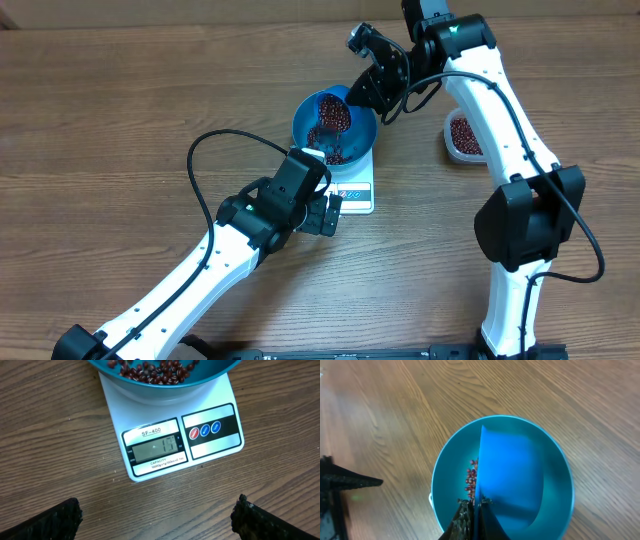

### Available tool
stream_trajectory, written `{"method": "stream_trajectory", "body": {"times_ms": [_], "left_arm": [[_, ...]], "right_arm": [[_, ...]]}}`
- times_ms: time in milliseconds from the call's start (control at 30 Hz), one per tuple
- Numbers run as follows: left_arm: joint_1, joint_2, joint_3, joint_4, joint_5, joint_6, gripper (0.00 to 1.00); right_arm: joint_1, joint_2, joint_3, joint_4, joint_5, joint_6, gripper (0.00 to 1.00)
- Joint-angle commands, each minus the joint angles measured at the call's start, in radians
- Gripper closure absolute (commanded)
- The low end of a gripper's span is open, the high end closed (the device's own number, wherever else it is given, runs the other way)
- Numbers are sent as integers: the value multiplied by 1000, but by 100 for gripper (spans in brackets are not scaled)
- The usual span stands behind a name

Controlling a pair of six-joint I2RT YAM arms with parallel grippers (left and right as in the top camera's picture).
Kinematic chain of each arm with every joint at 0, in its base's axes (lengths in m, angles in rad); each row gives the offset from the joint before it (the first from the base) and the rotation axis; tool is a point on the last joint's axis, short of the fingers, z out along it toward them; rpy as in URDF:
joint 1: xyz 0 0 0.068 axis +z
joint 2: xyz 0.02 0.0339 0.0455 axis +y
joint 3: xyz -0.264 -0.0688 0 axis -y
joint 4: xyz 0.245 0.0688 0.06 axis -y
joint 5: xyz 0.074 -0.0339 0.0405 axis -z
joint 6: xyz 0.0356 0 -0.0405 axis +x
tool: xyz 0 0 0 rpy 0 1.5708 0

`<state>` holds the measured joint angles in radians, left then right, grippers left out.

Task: Scoop item into bowl and weigh 150g on scale
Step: 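Tilt the scoop to pour red beans into the teal bowl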

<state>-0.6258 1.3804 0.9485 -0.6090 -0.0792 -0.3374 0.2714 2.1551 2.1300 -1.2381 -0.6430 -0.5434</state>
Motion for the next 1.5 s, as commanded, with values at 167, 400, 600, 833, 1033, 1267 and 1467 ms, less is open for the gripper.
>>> {"method": "stream_trajectory", "body": {"times_ms": [167, 400, 600, 833, 1033, 1267, 1467], "left_arm": [[4, -6, -11, 0, -7, 16, 0], [4, -6, -11, 0, -7, 16, 0], [4, -6, -11, 0, -7, 16, 0], [4, -6, -11, 0, -7, 16, 0], [4, -6, -11, 0, -7, 16, 0], [4, -6, -11, 0, -7, 16, 1], [4, -6, -11, 0, -7, 16, 0]], "right_arm": [[11, -87, 37, 6, 32, 21, 96], [11, -87, 37, 7, 30, 42, 96], [11, -87, 37, 12, 29, 42, 96], [11, -87, 37, 13, 29, 46, 96], [11, -87, 37, 12, 29, 46, 96], [11, -87, 37, 12, 29, 46, 96], [11, -87, 37, 10, 29, 45, 96]]}}
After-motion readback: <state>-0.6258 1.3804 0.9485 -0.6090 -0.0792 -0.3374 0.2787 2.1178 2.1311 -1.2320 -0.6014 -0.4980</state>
